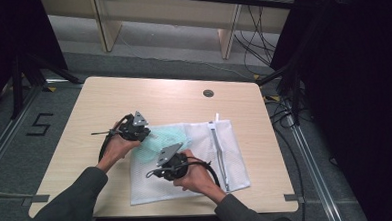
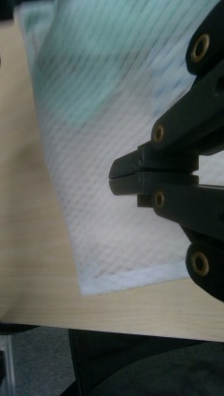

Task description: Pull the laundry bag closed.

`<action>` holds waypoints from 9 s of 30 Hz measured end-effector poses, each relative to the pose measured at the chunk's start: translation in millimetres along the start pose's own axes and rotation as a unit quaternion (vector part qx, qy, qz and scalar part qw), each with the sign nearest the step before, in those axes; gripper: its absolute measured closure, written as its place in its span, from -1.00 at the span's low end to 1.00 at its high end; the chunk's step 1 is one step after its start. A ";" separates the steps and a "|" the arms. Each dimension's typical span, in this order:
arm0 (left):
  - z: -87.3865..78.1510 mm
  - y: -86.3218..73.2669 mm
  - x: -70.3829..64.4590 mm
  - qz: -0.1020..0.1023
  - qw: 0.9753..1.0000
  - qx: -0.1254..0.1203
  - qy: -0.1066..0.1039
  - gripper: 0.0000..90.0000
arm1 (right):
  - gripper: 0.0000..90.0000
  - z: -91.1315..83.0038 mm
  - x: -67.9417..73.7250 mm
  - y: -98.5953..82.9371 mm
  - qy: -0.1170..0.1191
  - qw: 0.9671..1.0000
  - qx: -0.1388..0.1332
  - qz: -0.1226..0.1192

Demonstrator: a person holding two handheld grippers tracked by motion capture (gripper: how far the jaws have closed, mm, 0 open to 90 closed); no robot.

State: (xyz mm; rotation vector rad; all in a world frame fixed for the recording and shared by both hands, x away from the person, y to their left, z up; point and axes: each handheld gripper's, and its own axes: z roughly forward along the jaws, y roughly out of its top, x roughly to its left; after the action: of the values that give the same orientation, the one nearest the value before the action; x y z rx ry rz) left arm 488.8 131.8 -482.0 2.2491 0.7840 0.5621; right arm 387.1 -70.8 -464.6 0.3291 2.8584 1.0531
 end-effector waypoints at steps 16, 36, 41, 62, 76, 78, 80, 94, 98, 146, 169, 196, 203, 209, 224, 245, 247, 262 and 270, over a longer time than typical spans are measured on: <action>-40.6 4.8 -77.4 -0.049 0.988 -0.059 -0.134 0.44 | 0.80 -112.0 -45.7 -105.2 -0.084 0.994 0.001 0.074; -49.1 -0.9 -127.1 -0.032 0.981 -0.038 -0.187 0.04 | 0.23 -117.5 -42.2 -156.2 -0.018 0.994 0.063 0.091; -48.0 -1.3 -127.1 -0.022 0.981 -0.034 -0.190 0.03 | 0.15 -112.4 -42.6 -158.1 -0.006 0.993 0.074 0.093; -48.1 -1.3 -125.9 -0.029 0.982 -0.030 -0.182 -0.05 | 0.60 -113.4 -37.2 -151.4 0.026 0.995 0.080 0.046; -47.1 -1.1 -125.5 -0.019 0.982 -0.030 -0.186 -0.05 | 0.90 -116.7 -37.3 -153.2 0.020 0.992 0.112 0.054; -47.3 -1.2 -125.9 -0.021 0.982 -0.029 -0.186 -0.05 | 0.91 -116.0 -40.4 -154.3 0.022 0.993 0.112 0.035; -47.0 -1.2 -127.0 -0.029 0.982 -0.030 -0.186 -0.05 | 0.92 -115.7 -40.8 -155.0 0.024 0.993 0.112 0.036; -38.0 9.7 -163.7 0.004 0.974 -0.048 -0.221 0.00 | 0.94 -122.4 -35.8 -143.8 0.009 0.993 0.096 0.068; -25.2 16.1 -184.4 0.013 0.970 -0.060 -0.234 0.02 | 0.93 -124.4 -35.0 -141.4 0.008 0.993 0.091 0.072; 25.6 39.9 -247.5 0.147 0.967 -0.080 -0.191 0.97 | 0.93 -125.1 -38.3 -138.4 0.016 0.991 0.087 0.103; 22.1 37.4 -246.8 0.131 0.966 -0.072 -0.211 0.98 | 0.93 -114.1 -49.5 -142.4 0.015 0.988 0.105 0.110; 16.7 35.3 -246.8 0.125 0.965 -0.075 -0.219 0.98 | 0.94 -103.2 -61.1 -136.7 0.004 0.987 0.117 0.109; 16.4 34.5 -246.6 0.118 0.965 -0.073 -0.223 0.98 | 0.93 -100.9 -66.9 -133.2 0.000 0.987 0.120 0.109; 15.7 35.0 -244.4 0.123 0.965 -0.071 -0.221 0.98 | 0.94 -99.3 -72.4 -132.0 -0.002 0.989 0.117 0.096; 15.4 34.2 -241.6 0.121 0.966 -0.071 -0.219 0.98 | 0.94 -95.5 -78.2 -128.3 -0.004 0.989 0.118 0.093; 14.1 33.8 -242.1 0.110 0.966 -0.073 -0.224 0.98 | 0.93 -93.1 -92.8 -124.3 -0.018 0.988 0.117 0.097; 13.8 33.8 -242.6 0.110 0.966 -0.075 -0.223 0.98 | 0.94 -92.9 -94.4 -123.7 -0.021 0.988 0.119 0.097; 13.8 33.4 -242.2 0.109 0.966 -0.076 -0.224 0.98 | 0.94 -91.2 -107.2 -119.8 -0.032 0.988 0.115 0.098; 13.2 33.4 -240.5 0.121 0.965 -0.068 -0.222 0.98 | 0.93 -88.2 -112.9 -117.1 -0.038 0.988 0.113 0.099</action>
State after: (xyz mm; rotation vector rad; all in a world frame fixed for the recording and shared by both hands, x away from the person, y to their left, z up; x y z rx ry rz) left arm 334.5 -54.4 -507.5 2.2358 0.2389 0.1964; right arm 463.9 -238.8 -473.5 0.6666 2.9261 0.7206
